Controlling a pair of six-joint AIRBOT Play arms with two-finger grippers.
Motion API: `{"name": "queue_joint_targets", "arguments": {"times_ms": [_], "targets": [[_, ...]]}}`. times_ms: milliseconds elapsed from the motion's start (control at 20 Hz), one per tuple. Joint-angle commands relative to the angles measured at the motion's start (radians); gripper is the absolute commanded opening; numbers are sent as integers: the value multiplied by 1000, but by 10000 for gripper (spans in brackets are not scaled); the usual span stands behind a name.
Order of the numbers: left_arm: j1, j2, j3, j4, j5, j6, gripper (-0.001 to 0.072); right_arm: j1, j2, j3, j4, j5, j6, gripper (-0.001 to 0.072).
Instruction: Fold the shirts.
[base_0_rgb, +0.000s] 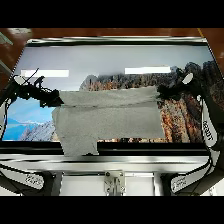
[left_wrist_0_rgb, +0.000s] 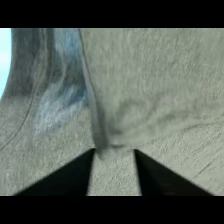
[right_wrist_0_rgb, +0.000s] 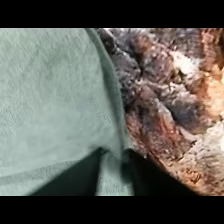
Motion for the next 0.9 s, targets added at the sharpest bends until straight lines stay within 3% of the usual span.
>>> {"name": "queue_joint_targets", "arguments": {"times_ms": [0, 100, 250, 400, 500, 650, 750, 850], "targets": [[6, -2, 6, 16, -103, -69, 602, -7, 13, 10, 12, 90, -32, 476], [34, 27, 26, 95, -212, -68, 601, -38, 57, 36, 6, 197, -106, 626], [87, 148, 20, 222, -326, -54, 602, -122, 158, 56, -116, 410, -128, 628], [143, 302, -106, 235, -414, -11, 603, -241, 212, 40, -199, 657, -191, 626], [171, 431, -327, 196, -357, 26, 604, -330, 251, -37, -132, 683, -200, 626], [222, 591, -719, 66, -185, 78, 606, -410, 324, -196, 13, 580, -226, 626], [245, 641, -875, -30, -94, 171, 605, -412, 354, -264, 23, 546, -257, 626], [245, 641, -933, -74, -40, 204, 604, -408, 359, -287, 27, 542, -267, 626]]}}
